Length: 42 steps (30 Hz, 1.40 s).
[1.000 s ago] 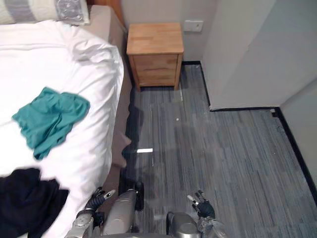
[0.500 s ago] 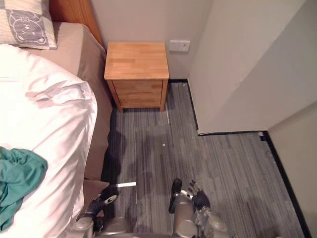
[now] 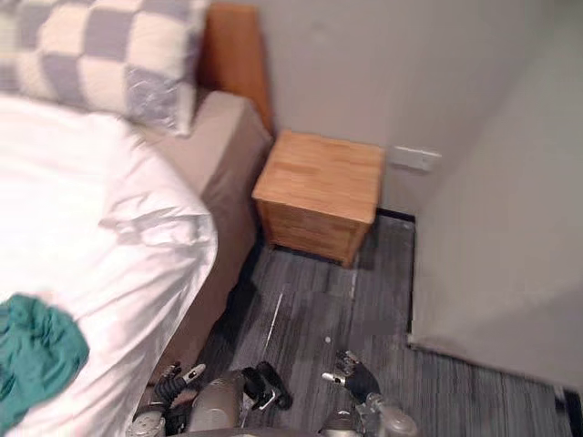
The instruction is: Tidy the bed and pick cloth on bed and put in laundry
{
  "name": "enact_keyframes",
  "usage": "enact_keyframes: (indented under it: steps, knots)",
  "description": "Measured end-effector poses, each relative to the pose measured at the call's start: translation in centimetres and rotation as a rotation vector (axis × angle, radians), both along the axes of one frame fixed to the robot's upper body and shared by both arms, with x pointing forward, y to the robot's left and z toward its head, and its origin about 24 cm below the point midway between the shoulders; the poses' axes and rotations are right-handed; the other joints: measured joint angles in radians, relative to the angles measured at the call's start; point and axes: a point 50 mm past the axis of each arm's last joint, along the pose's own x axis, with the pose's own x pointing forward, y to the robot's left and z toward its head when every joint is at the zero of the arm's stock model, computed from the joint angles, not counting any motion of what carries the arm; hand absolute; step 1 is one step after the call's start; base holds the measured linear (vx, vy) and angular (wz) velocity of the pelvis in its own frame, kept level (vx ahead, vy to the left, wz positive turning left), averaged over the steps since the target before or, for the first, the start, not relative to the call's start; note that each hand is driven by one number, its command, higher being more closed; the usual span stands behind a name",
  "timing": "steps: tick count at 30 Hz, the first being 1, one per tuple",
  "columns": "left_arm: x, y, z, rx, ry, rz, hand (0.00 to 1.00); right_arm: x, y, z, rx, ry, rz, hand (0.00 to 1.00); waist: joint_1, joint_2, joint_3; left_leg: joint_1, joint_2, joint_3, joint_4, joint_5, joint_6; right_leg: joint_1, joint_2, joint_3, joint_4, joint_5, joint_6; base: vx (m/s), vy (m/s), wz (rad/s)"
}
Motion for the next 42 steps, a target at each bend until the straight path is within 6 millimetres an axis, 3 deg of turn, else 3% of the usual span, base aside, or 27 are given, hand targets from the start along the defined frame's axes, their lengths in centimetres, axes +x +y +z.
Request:
enact_keyframes:
  steps: [1, 2, 3, 5, 7, 8, 11, 12, 14, 15, 16, 17, 18, 19, 20, 21, 22, 24, 28, 31, 34, 38, 39, 42]
  knots:
    - [-0.5, 0.1, -0.2, 0.001, 0.030, 0.008, 0.00, 1.1, -0.3, 0.6, -0.012, -0.035, 0.000, 0.00, 0.007, -0.005, 0.003, 0.019, -0.004, -0.013, 0.004, -0.063, 0.002, -0.021, -0.032, 0.008, 0.138, -0.018, 0.029, 0.46, 0.063, 1.08]
    - [-0.7, 0.3, -0.3, 0.009, 0.047, 0.008, 0.00, 1.8, -0.4, 0.9, -0.011, -0.056, -0.012, 0.00, 0.015, -0.016, 0.001, 0.025, -0.015, -0.034, 0.008, -0.067, -0.001, -0.054, -0.069, 0.018, 0.269, -0.015, 0.027, 0.42, 0.069, 0.90]
    - [-0.7, 0.4, -0.3, 0.017, 0.053, 0.010, 0.00, 2.8, -0.8, 1.6, -0.016, -0.098, -0.036, 0.00, 0.021, -0.023, -0.001, 0.036, -0.031, -0.078, 0.005, -0.084, -0.012, -0.140, -0.127, 0.058, 0.495, 0.029, -0.030, 0.31, 0.021, 0.87]
    - [-0.9, 0.4, -0.3, 0.021, 0.061, 0.008, 0.00, 3.4, -1.0, 2.4, -0.016, -0.152, -0.077, 0.00, 0.003, -0.024, -0.001, 0.072, -0.046, -0.187, 0.000, -0.096, -0.025, -0.210, -0.157, 0.114, 0.640, -0.006, -0.042, 0.41, -0.041, 1.50]
    - [-1.0, 0.5, -0.3, 0.023, 0.063, 0.010, 0.00, 3.6, -1.2, 2.7, -0.038, -0.176, -0.119, 0.00, -0.007, -0.025, -0.001, 0.106, -0.054, -0.287, -0.026, -0.094, -0.041, -0.256, -0.140, 0.165, 0.600, -0.015, -0.047, 0.34, -0.081, 1.77]
    - [-0.9, 0.8, -0.1, 0.031, 0.055, 0.004, 0.00, 3.4, -1.6, 3.0, -0.055, -0.195, -0.181, 0.00, -0.011, -0.025, -0.003, 0.120, -0.065, -0.382, -0.055, -0.092, -0.059, -0.305, -0.108, 0.234, 0.501, -0.014, -0.045, 0.35, -0.152, 1.89]
    - [-0.1, 0.9, 0.2, 0.037, 0.028, -0.020, 0.00, 3.1, -3.5, 4.0, -0.096, -0.247, -0.339, 0.00, -0.014, -0.025, -0.003, 0.117, -0.077, -0.564, -0.083, -0.065, -0.105, -0.388, -0.041, 0.444, 0.240, 0.015, 0.001, 0.27, -0.185, 1.92]
    - [0.2, 1.1, 0.3, 0.041, 0.026, -0.025, 0.00, 3.2, -4.8, 4.8, -0.128, -0.287, -0.432, 0.00, -0.018, -0.026, -0.005, 0.104, -0.085, -0.660, -0.084, -0.055, -0.126, -0.418, -0.011, 0.599, 0.101, 0.048, 0.042, 0.28, -0.275, 2.21]
    - [0.2, 1.6, 0.4, 0.055, 0.033, -0.025, 0.00, 4.0, -5.9, 6.7, -0.173, -0.383, -0.509, 0.00, -0.026, -0.043, -0.015, 0.089, -0.095, -0.761, -0.082, -0.050, -0.160, -0.441, 0.005, 0.754, -0.017, 0.109, 0.066, 0.32, -0.350, 2.02]
    - [-0.4, 2.4, 0.4, 0.069, 0.051, -0.015, 0.00, 5.2, -6.2, 8.9, -0.209, -0.497, -0.511, 0.00, -0.026, -0.057, -0.023, 0.094, -0.102, -0.819, -0.083, -0.050, -0.199, -0.453, 0.008, 0.812, -0.071, 0.167, 0.090, 0.36, -0.479, 1.79]
    - [-1.1, 3.1, 0.4, 0.083, 0.066, -0.005, 0.00, 6.3, -6.1, 10.7, -0.227, -0.585, -0.486, 0.00, -0.023, -0.083, -0.039, 0.095, -0.110, -0.844, -0.086, -0.050, -0.228, -0.459, 0.007, 0.834, -0.082, 0.238, 0.083, 0.36, -0.518, 1.44]
    - [-1.6, 3.5, 0.5, 0.091, 0.075, 0.001, 0.00, 6.9, -5.9, 11.7, -0.239, -0.630, -0.463, 0.00, -0.022, -0.101, -0.052, 0.096, -0.120, -0.858, -0.086, -0.053, -0.244, -0.461, 0.004, 0.836, -0.087, 0.297, 0.076, 0.27, -0.475, 1.17]
    - [-1.8, 3.5, 0.3, 0.081, 0.090, 0.020, 0.00, 9.1, -6.2, 14.3, -0.296, -0.730, -0.389, 0.00, -0.008, -0.082, -0.070, 0.095, -0.100, -0.909, -0.080, -0.063, -0.283, -0.467, 0.029, 0.798, -0.054, 0.322, 0.068, 0.22, -0.416, 0.83]
    - [-2.2, 2.6, 0.0, 0.044, 0.094, 0.018, 0.00, 11.0, -6.2, 16.3, -0.342, -0.786, -0.318, 0.00, 0.000, -0.044, -0.090, 0.095, -0.059, -0.923, -0.111, -0.047, -0.311, -0.458, 0.056, 0.768, -0.084, 0.327, 0.050, 0.20, -0.382, 0.65]
    - [-2.3, 2.1, -0.1, 0.026, 0.095, 0.020, 0.00, 12.1, -6.0, 17.7, -0.366, -0.824, -0.280, 0.00, 0.003, -0.022, -0.094, 0.102, -0.041, -0.929, -0.140, -0.040, -0.323, -0.451, 0.071, 0.753, -0.103, 0.330, 0.034, 0.12, -0.334, 0.34]
    - [-2.5, 1.1, -0.4, -0.007, 0.098, 0.029, 0.00, 14.3, -5.0, 20.4, -0.416, -0.891, -0.187, 0.00, 0.018, 0.008, -0.092, 0.121, -0.011, -0.935, -0.208, 0.007, -0.350, -0.444, 0.092, 0.726, -0.125, 0.344, 0.013, 0.06, -0.329, 0.38]
    - [-2.5, 0.6, -0.5, -0.027, 0.097, 0.023, 0.00, 15.6, -4.3, 21.8, -0.448, -0.910, -0.129, 0.00, 0.019, 0.015, -0.093, 0.129, 0.002, -0.931, -0.256, 0.054, -0.360, -0.442, 0.099, 0.702, -0.129, 0.345, 0.001, 0.03, -0.325, 0.48]
    - [-2.3, 0.2, -0.5, -0.039, 0.083, 0.015, 0.00, 17.4, -3.4, 23.3, -0.508, -0.912, -0.054, 0.00, 0.019, 0.016, -0.084, 0.129, 0.021, -0.894, -0.289, 0.116, -0.345, -0.421, 0.099, 0.646, -0.130, 0.333, -0.032, 0.00, -0.262, 0.76]
    - [-1.3, 0.0, -0.2, -0.029, 0.053, -0.052, 0.00, 19.3, -2.9, 24.1, -0.577, -0.861, -0.015, 0.00, 0.025, 0.024, -0.036, 0.088, 0.052, -0.769, -0.240, 0.134, -0.304, -0.375, 0.087, 0.522, -0.135, 0.302, -0.075, -0.10, -0.184, 1.02]
    - [0.2, -0.2, 0.1, -0.017, 0.021, -0.100, 0.00, 20.1, -2.4, 24.0, -0.644, -0.837, 0.034, 0.00, 0.059, 0.023, 0.016, 0.053, 0.050, -0.707, -0.256, 0.146, -0.278, -0.394, 0.053, 0.471, -0.133, 0.302, -0.071, -0.15, 0.034, 0.45]
    - [1.7, -0.3, 0.6, -0.011, -0.013, -0.132, 0.00, 20.4, -2.1, 24.3, -0.677, -0.844, 0.057, 0.00, 0.057, 0.026, 0.066, 0.038, -0.002, -0.698, -0.317, 0.199, -0.280, -0.411, 0.000, 0.440, -0.135, 0.326, -0.047, -0.08, 0.099, 0.48]
    - [5.7, -0.3, 2.2, 0.013, -0.121, -0.173, 0.00, 22.3, -1.0, 28.0, -0.711, -0.921, 0.088, 0.00, 0.046, 0.033, 0.141, -0.038, -0.046, -0.705, -0.357, 0.272, -0.284, -0.473, -0.037, 0.423, -0.176, 0.393, -0.041, -0.06, 0.123, 0.28]
    - [7.0, -0.5, 2.8, 0.024, -0.154, -0.204, 0.00, 22.7, -0.6, 28.8, -0.717, -0.941, 0.105, 1.00, 0.047, 0.033, 0.151, -0.067, -0.050, -0.710, -0.359, 0.285, -0.285, -0.496, -0.040, 0.418, -0.181, 0.401, -0.036, -0.02, 0.054, 0.17]
    - [9.0, -1.3, 3.8, 0.036, -0.204, -0.254, 0.00, 23.1, 0.8, 29.4, -0.779, -0.955, 0.213, 1.00, 0.046, 0.045, 0.163, -0.105, -0.052, -0.714, -0.365, 0.295, -0.287, -0.537, -0.042, 0.412, -0.177, 0.406, -0.038, 0.02, 0.023, 0.07]
